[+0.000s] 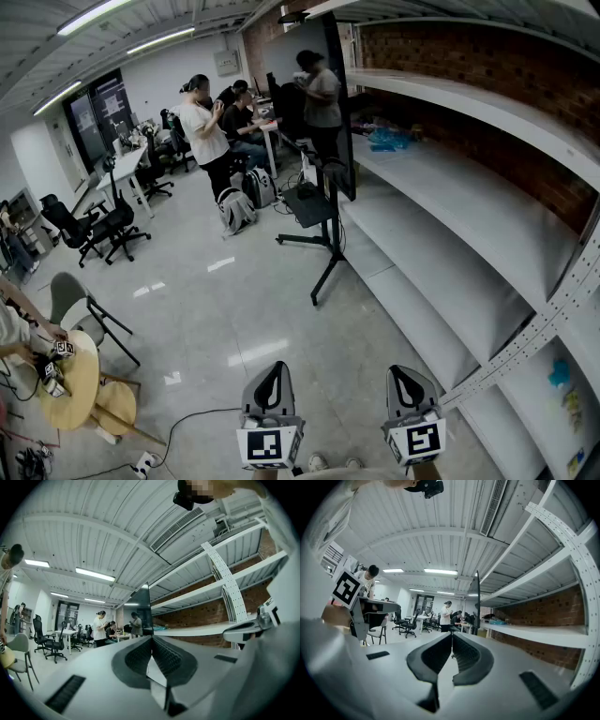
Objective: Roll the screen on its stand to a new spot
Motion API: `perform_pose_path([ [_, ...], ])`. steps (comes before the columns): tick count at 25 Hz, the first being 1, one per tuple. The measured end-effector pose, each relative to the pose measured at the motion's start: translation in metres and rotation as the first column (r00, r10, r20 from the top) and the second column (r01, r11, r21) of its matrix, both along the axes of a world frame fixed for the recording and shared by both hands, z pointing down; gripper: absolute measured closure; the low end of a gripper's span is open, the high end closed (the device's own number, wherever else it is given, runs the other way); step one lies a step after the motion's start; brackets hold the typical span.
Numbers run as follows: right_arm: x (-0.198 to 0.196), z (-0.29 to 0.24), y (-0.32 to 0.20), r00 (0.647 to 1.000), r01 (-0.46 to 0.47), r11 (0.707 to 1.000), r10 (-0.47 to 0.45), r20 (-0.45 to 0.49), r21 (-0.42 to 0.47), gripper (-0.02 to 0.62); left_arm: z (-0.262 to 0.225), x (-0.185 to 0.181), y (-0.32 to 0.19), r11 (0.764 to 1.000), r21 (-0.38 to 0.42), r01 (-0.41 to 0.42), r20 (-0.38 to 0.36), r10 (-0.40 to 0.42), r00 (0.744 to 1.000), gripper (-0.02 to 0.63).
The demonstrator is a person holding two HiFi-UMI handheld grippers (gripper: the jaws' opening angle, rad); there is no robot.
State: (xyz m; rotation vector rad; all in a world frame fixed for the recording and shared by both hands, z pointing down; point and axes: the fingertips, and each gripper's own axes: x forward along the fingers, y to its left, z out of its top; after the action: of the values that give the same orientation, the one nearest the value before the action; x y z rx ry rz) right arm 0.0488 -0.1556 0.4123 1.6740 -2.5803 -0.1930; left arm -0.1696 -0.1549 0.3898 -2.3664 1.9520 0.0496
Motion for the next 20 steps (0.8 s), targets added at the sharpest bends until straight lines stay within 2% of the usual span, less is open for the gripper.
perform_pose_path([
  [5, -0.007, 0.015, -0.002, 1.0, 0.002, 0.999, -0.003, -0.007, -0.039, 0.574, 0.005, -0.01, -0.002, 1.0, -0.008, 0.01, -0.007, -0.01, 1.0, 0.592],
  [12, -0.028, 0.024, 0.0, 1.0, 0.007, 0.996, -0.008, -0.02, -0.087, 0.574, 0.025, -0.042, 0.005, 0.997, -0.051, 0.051, -0.048, -0.054, 0.997, 0.592],
  [20, -0.096, 0.021, -0.002, 0.996, 0.079, 0.993, -0.075, 0.048, -0.087, 0.574, 0.04, -0.1, 0.005, 0.993, -0.079, 0.087, -0.086, -0.094, 0.992, 0.592],
])
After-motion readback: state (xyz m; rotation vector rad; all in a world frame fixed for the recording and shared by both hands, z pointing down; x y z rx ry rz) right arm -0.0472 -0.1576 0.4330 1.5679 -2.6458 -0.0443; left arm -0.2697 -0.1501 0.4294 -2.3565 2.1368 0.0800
